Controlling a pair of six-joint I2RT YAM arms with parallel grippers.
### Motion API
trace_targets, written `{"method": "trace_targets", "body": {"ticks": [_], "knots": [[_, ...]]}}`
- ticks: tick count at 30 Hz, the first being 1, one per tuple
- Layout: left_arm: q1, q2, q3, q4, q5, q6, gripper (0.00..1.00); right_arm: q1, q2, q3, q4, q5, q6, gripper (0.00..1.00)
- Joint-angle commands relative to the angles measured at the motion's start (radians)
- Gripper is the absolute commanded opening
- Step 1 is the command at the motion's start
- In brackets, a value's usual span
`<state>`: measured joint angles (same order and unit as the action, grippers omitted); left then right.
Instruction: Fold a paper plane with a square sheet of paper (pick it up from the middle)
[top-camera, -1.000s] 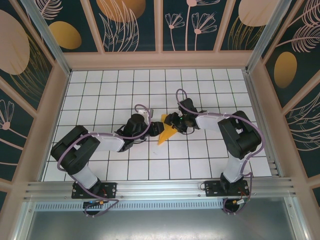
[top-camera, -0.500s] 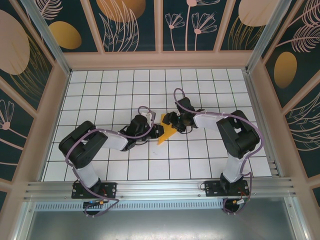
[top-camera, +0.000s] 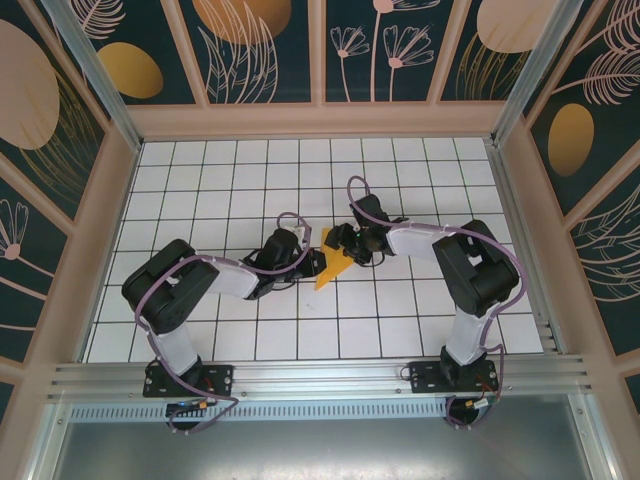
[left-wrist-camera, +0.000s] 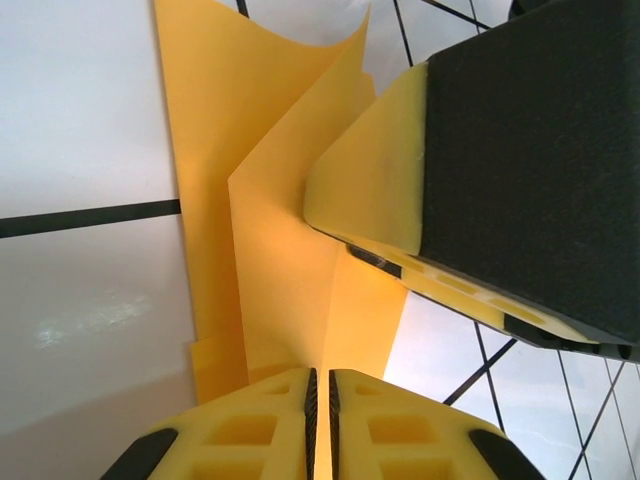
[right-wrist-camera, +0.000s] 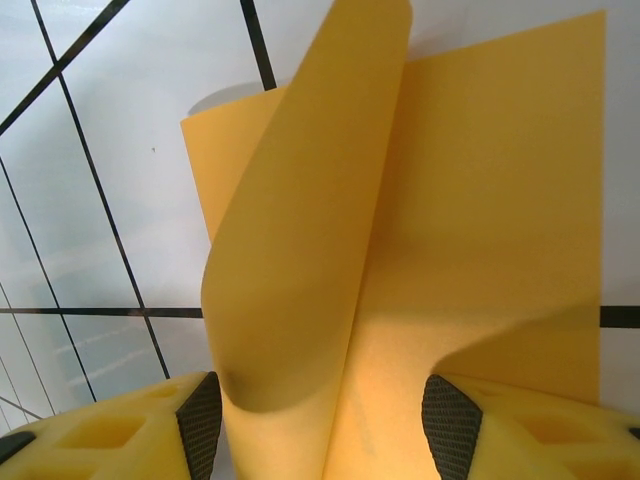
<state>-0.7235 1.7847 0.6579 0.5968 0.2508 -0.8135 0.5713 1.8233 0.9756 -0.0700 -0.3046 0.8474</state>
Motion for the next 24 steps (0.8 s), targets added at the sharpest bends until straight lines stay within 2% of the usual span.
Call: {"method": "trace_targets", "body": {"ticks": [1,24], "knots": [[0.003,0.024,0.026,-0.039,-0.023,0.016,0.14,0.003,0.115,-0.048,-0.119,0.122,-0.003,0.61],[0.003,0.048,0.040,-0.092,-0.035,0.008,0.09,0.032,0.178,-0.015,-0.172,0.180,-0.043,0.56]]}}
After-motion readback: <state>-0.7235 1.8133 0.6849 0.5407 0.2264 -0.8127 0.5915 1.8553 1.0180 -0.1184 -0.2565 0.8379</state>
